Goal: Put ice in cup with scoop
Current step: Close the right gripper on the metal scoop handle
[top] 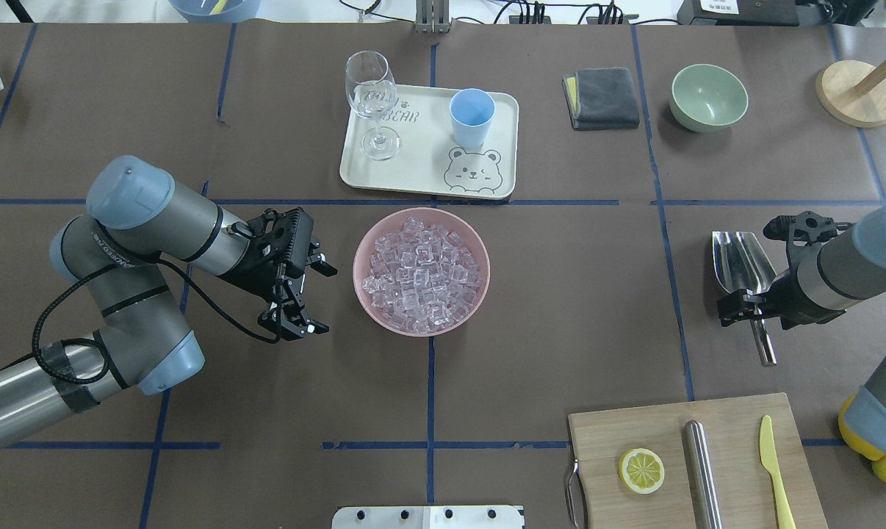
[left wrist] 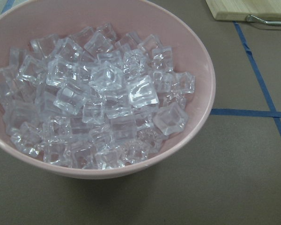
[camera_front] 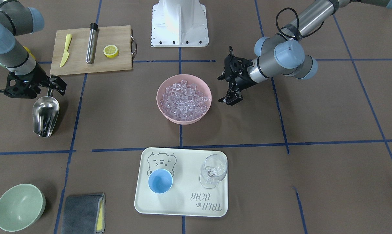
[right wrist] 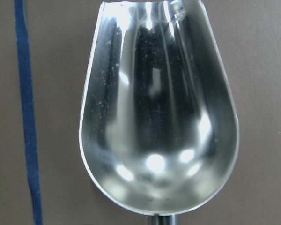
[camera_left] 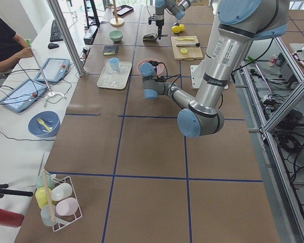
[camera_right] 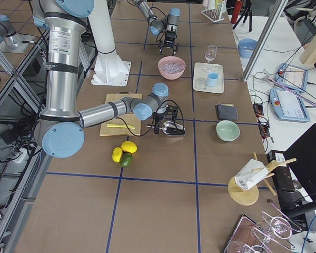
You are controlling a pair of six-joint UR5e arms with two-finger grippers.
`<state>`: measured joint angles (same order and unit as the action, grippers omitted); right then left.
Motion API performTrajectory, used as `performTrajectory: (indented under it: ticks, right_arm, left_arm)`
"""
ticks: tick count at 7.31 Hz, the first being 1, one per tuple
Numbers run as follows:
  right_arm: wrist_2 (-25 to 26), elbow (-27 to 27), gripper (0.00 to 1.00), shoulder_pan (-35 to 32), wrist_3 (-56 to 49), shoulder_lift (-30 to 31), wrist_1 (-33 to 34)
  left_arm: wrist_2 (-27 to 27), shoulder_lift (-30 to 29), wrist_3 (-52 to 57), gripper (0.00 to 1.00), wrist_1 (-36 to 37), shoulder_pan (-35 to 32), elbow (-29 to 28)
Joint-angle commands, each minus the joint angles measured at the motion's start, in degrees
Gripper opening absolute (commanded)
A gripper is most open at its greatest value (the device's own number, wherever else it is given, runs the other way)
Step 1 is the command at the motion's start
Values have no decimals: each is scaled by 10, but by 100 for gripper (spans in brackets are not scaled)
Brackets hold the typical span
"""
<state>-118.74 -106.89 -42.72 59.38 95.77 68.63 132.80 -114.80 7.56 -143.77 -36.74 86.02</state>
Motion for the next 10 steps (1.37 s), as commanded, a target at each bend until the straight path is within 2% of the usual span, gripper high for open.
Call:
performTrajectory:
  ticks: [1, 2, 3, 5, 6, 7, 10]
  right_arm:
    - [-2, 2, 68, 4, 0, 0, 0]
    - [-3, 4, 46, 5, -1, 0, 4]
    - [-2, 6, 39, 7, -3, 0, 4]
    - [-2, 7, 39, 8, -6, 0, 4]
    - [-3, 6, 25, 7, -7, -1, 4]
    - [-4, 3, 0, 6, -8, 0, 3]
    - [-4, -24, 0, -3, -8, 3, -2]
  left_arm:
    - [0, 0, 0, 100, 1, -1, -2]
    - [0, 0, 0, 100, 1, -1, -2]
    - [0, 1, 0, 100, 1, -1, -2]
    - [-1, 1, 0, 100, 1, -1, -2]
    - [-4, 1, 0, 100, 2, -1, -2]
    - [-11, 1, 0, 100, 2, -1, -2]
    - [-12, 1, 0, 100, 2, -1, -3]
